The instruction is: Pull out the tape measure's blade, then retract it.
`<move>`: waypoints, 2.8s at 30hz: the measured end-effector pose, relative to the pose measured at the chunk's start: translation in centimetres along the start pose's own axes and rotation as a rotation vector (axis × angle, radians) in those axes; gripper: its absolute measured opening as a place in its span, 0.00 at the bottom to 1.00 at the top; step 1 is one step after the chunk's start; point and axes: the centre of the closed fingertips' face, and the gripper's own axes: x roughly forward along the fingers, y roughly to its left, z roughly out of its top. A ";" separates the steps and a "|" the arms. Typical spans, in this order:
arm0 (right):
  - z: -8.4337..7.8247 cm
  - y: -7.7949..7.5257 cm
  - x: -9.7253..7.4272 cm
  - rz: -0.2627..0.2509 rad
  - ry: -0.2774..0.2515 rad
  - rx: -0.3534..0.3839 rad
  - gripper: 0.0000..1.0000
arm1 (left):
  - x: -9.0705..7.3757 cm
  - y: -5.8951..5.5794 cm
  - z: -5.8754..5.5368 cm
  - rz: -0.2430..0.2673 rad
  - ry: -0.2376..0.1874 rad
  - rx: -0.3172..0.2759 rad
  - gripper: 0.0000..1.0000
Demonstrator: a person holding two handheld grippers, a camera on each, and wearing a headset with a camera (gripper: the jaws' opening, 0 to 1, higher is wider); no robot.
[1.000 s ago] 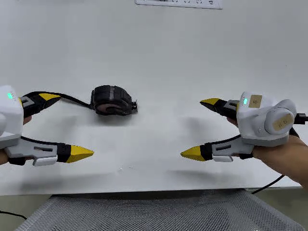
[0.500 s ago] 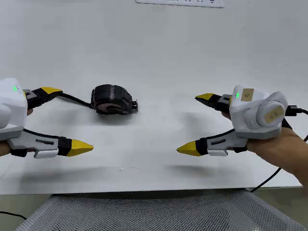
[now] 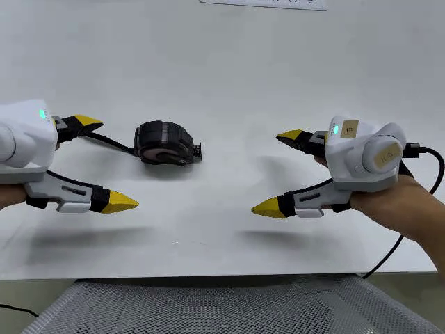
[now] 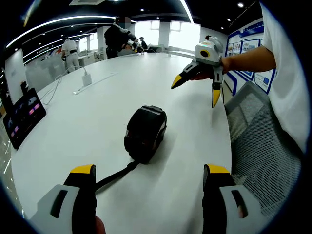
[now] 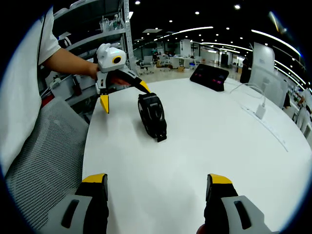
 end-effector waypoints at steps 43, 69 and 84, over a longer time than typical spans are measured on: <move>0.2 -1.4 3.2 0.062 0.033 -0.014 0.80 | 4.5 1.2 0.9 -0.134 0.059 0.151 0.46; 0.8 -1.8 3.8 0.057 0.005 -0.015 0.76 | 5.2 0.9 1.2 -0.160 0.048 0.173 0.27; 2.0 -1.5 5.8 0.088 -0.011 -0.059 0.62 | 5.3 0.8 1.1 -0.166 0.097 0.193 0.26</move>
